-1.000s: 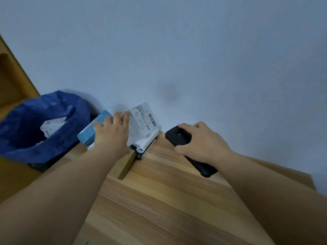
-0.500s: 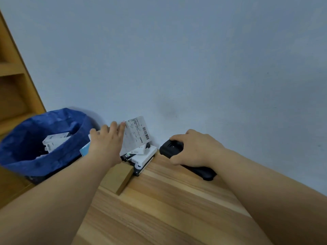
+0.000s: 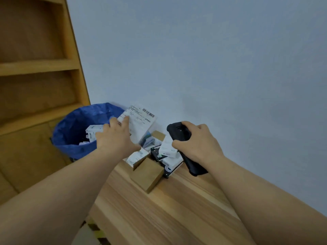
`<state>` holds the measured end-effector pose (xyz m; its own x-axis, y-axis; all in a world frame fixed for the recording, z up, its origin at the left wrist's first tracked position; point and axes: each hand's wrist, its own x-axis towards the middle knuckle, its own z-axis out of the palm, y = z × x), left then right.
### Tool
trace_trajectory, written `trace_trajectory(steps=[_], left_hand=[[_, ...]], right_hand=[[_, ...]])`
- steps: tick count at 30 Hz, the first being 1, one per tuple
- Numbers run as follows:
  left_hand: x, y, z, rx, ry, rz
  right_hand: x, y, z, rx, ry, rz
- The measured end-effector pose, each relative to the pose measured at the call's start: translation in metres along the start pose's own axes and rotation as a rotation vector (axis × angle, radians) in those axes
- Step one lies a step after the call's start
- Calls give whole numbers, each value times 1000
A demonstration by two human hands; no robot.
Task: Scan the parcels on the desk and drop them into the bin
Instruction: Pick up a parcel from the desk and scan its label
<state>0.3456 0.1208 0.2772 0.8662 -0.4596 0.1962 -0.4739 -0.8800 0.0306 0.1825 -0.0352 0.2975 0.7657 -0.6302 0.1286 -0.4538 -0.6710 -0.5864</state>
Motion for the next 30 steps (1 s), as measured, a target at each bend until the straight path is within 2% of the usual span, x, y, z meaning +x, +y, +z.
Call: trace_trajectory(steps=[6, 10, 17, 21, 30], left_hand=[[23, -113, -14, -234, 29, -336], [38, -214, -23, -254, 67, -535], [53, -381, -51, -49, 200, -601], [67, -452, -54, 63, 226, -620], [159, -542, -17, 88, 167, -693]], right_hand=[[35, -84, 66, 124, 113, -109], [52, -164, 127, 201, 109, -175], [75, -326, 246, 310, 49, -323], [86, -401, 304, 322, -9, -370], [169, -485, 408, 289, -89, -399]])
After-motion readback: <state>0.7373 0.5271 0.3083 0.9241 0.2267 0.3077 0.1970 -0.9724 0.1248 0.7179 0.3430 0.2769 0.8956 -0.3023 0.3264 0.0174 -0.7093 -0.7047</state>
